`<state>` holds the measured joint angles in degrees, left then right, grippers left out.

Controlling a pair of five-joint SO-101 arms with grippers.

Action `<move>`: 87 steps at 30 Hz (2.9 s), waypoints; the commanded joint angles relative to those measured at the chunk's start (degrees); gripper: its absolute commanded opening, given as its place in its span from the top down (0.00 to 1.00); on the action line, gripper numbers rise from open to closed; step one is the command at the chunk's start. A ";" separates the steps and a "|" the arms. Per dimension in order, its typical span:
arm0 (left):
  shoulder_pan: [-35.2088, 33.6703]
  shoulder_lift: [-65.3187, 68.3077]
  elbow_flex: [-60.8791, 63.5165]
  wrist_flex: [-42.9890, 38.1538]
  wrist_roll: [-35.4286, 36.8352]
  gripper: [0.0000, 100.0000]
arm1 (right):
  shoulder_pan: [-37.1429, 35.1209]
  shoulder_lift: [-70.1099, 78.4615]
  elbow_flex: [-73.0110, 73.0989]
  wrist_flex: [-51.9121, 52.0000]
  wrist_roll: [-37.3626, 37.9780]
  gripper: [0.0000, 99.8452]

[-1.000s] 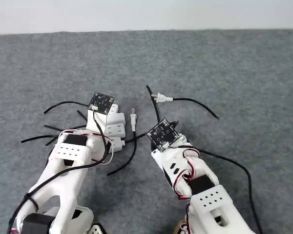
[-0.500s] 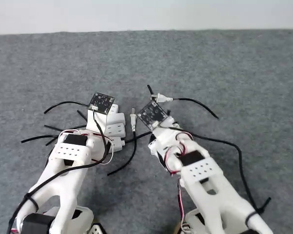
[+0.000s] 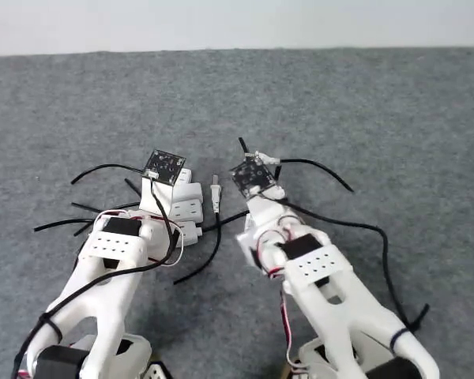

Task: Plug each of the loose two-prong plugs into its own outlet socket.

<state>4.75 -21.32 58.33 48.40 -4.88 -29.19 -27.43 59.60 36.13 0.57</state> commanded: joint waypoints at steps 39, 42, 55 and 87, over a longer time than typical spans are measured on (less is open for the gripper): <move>-7.21 -1.23 -2.33 -3.60 4.92 0.95 | 44.97 -10.59 -17.32 25.19 6.07 0.99; -7.12 -1.23 -2.33 -3.52 4.92 0.95 | 59.47 -11.30 -17.76 25.19 12.48 0.99; -7.03 -0.79 -2.07 -3.34 0.97 0.95 | 89.89 19.21 -25.67 2.86 20.66 0.99; 5.63 -1.32 -0.92 -4.48 -35.25 0.77 | 98.51 44.53 -74.37 41.63 20.48 0.81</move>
<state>6.95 -22.11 58.07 44.35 -39.25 69.54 19.96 -14.77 79.65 20.44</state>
